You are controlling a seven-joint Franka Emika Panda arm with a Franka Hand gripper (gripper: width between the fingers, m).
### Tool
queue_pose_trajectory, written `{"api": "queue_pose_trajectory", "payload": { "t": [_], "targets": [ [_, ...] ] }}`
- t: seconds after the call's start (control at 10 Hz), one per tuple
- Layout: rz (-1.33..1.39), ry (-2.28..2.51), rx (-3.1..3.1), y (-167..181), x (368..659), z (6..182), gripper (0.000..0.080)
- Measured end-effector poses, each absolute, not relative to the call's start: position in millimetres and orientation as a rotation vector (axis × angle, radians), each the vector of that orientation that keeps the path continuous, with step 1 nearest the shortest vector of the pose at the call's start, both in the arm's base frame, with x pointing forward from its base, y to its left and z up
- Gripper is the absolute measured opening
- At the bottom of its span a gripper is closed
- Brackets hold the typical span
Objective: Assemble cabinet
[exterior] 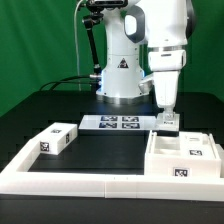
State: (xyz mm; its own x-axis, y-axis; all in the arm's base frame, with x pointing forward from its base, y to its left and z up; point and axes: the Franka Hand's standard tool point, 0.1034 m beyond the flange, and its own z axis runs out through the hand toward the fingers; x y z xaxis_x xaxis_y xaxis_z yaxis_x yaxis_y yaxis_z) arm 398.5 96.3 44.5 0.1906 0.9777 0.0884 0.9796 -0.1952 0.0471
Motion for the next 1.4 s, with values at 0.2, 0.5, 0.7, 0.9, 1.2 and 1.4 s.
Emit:
{"api": "queue_pose_trajectory", "payload": {
  "t": [0.2, 0.5, 0.7, 0.9, 1.2, 1.4],
  "targets": [
    [-0.140, -1.978, -2.415, 92.3, 406.0, 46.3, 0.0069],
    [-0.106, -1.982, -2.414, 86.0, 412.8, 47.5, 0.0069],
    [-0.097, -1.945, -2.460, 78.7, 435.9, 56.1, 0.0069],
    [-0.095, -1.935, -2.466, 81.4, 434.9, 55.6, 0.0069],
    [-0.116, -1.945, -2.457, 83.3, 440.1, 54.0, 0.0069],
    [-0.129, -1.958, -2.440, 85.6, 447.4, 50.7, 0.0069]
  ]
}}
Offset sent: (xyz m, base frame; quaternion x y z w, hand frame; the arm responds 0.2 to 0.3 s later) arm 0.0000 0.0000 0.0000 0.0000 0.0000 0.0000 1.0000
